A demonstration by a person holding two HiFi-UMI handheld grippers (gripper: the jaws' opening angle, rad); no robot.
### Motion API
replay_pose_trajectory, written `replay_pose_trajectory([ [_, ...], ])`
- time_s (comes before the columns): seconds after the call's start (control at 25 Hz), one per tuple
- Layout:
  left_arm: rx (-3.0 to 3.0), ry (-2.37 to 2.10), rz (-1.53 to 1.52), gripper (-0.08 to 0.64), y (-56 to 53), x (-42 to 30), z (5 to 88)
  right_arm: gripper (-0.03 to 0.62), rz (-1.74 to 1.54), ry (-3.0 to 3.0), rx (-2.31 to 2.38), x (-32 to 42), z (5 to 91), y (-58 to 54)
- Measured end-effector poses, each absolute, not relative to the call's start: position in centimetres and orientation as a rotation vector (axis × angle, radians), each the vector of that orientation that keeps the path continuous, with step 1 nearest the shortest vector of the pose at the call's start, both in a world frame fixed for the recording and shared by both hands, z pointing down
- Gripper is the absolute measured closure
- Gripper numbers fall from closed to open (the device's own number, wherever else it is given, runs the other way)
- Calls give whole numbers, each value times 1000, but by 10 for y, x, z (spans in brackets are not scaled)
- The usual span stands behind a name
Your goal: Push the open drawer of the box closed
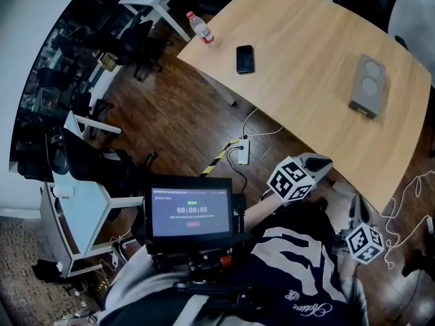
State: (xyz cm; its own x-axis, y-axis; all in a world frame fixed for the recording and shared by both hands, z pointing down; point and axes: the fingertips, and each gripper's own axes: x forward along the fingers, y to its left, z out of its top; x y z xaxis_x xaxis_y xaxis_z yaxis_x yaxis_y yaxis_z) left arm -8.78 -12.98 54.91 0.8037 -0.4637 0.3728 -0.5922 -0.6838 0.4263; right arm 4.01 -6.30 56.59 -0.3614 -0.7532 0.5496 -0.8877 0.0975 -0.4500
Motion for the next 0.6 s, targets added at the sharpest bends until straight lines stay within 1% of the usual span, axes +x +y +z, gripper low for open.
replay_pose_trajectory([
  [0.24, 2480, -827, 184, 558, -113, -70, 506, 594, 1104, -2234, 1646, 52, 565, -47],
  [0.4, 2499, -867, 110, 558, -93, -43, 480, 594, 1096, -2280, 1599, 71, 559, -28],
  [0.6, 2461, -926, 72, 558, -51, 4, 472, 594, 1024, -2325, 1560, 111, 545, 11],
])
